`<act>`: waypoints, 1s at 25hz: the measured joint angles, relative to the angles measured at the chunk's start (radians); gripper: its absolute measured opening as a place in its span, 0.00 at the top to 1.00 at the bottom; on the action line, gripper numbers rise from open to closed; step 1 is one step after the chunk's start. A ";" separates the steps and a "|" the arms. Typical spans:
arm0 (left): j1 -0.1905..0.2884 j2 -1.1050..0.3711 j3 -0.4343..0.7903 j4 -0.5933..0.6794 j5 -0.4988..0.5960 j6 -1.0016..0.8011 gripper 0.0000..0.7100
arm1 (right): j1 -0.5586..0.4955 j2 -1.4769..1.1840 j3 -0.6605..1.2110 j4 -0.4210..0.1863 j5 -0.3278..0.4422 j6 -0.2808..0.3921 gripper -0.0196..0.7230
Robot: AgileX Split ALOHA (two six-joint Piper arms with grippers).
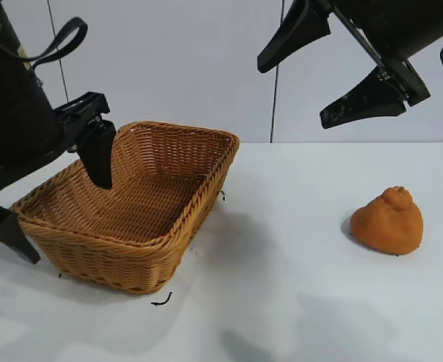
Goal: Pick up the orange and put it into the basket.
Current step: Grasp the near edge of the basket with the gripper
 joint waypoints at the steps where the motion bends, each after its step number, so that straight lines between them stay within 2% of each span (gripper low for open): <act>1: 0.005 0.012 0.000 0.000 -0.012 0.000 0.02 | 0.000 0.000 0.000 0.000 0.000 0.000 0.04; 8: 0.013 0.053 -0.002 0.006 -0.145 0.006 0.02 | 0.000 0.000 0.000 -0.010 0.001 0.000 0.04; 14: 0.015 0.080 -0.002 0.006 -0.142 0.007 0.02 | 0.000 0.000 0.000 -0.012 0.001 0.000 0.04; 20: 0.043 0.081 -0.002 0.000 -0.142 0.056 0.02 | 0.000 0.000 0.000 -0.015 0.002 0.002 0.04; 25: 0.043 0.081 -0.002 -0.074 -0.142 0.112 0.02 | 0.000 0.000 0.000 -0.015 0.003 0.003 0.04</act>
